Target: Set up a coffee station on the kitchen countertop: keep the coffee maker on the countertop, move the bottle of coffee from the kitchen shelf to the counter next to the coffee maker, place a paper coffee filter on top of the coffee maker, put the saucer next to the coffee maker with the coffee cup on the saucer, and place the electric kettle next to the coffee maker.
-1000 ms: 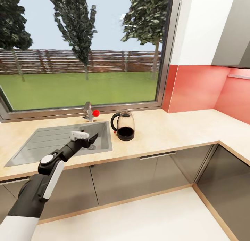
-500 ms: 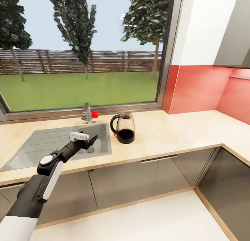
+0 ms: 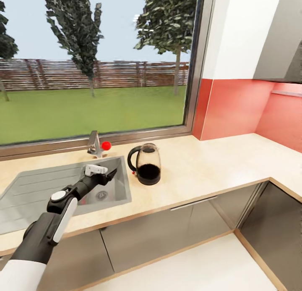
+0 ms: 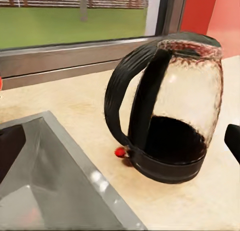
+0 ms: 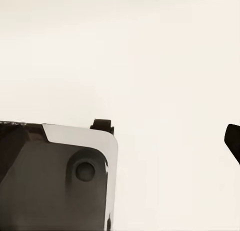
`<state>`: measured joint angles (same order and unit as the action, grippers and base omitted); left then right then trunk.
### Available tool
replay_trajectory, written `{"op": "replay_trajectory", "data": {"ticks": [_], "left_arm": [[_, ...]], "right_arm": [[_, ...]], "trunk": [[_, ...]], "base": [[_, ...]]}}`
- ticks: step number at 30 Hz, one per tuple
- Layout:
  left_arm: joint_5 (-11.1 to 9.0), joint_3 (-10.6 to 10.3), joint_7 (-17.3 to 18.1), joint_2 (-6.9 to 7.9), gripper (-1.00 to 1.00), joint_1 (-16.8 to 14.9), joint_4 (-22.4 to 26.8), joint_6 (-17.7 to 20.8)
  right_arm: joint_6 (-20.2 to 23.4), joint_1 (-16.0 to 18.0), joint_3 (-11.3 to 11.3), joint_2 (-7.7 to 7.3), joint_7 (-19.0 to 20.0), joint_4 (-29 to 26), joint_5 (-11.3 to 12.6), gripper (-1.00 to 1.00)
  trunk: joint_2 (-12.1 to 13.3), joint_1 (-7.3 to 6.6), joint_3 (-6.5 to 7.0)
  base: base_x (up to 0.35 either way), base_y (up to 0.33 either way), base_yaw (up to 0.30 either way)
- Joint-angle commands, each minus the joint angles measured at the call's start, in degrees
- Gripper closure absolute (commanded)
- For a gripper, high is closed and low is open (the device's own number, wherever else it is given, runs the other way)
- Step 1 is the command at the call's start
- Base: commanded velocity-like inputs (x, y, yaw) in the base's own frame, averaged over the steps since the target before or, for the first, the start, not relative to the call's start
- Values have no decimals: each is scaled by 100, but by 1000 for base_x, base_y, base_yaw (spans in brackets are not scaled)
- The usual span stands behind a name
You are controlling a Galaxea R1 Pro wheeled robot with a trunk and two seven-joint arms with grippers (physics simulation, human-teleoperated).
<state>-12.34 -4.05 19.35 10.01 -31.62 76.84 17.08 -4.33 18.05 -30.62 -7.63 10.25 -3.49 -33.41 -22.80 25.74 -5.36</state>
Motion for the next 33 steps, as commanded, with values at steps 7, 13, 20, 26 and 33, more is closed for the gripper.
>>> {"op": "replay_trajectory", "data": {"ticks": [7,13,20,26,33], "left_arm": [[244,-19,6,153,-100,104,-247,37],[275,0,11,159,-100,190,-406,33],[276,-62,16,131,-100,191,-507,0],[282,-56,16,157,-100,197,-560,-3],[286,-44,93,182,-100,192,-564,10]], "right_arm": [[-10,-10,-49,-18,26,15,-42,-100],[-11,-15,-42,-14,29,23,-47,-100],[-18,-21,-40,-2,30,19,-54,-100],[-29,-21,-40,-4,29,15,-52,-100],[-33,-21,-40,-10,29,22,-52,-100]], "trunk": [[-13,5,-12],[-13,5,-12],[-13,5,-12],[-13,5,-12],[-13,5,-12]], "base": [[40,32,-43],[187,43,-206],[158,30,-33],[11,2,-2],[0,0,0]]}}
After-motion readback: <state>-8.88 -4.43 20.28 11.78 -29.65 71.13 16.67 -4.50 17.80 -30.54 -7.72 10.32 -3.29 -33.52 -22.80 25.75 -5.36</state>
